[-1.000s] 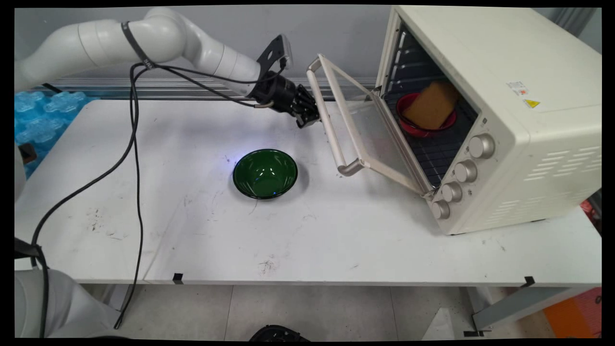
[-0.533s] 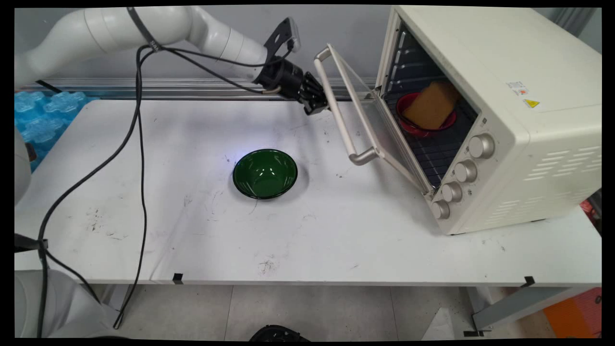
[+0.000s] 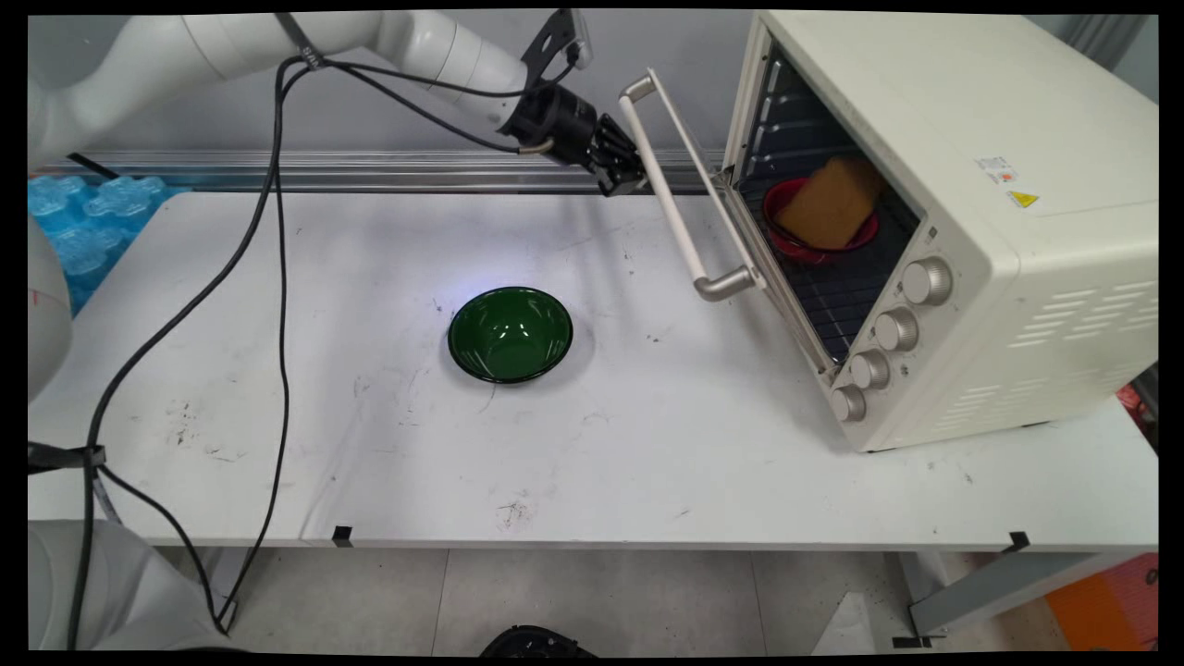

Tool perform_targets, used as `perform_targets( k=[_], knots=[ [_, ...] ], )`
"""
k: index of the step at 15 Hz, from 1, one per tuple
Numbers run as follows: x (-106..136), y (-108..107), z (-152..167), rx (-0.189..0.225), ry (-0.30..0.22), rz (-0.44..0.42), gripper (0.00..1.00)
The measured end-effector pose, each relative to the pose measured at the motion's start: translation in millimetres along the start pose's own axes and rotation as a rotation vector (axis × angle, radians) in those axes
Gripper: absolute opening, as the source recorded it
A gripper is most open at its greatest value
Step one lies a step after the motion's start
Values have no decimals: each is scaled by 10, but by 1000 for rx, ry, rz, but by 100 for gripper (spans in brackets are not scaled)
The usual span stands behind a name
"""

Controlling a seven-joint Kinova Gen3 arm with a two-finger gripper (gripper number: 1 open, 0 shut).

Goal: Close the oven

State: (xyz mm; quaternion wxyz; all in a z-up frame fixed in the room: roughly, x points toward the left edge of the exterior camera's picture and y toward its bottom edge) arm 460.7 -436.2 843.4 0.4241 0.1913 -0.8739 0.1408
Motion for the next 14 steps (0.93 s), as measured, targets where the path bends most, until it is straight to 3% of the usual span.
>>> perform_targets(
  k=[14],
  knots=[
    [242,-136,67,-21,19,-10,0]
  ],
)
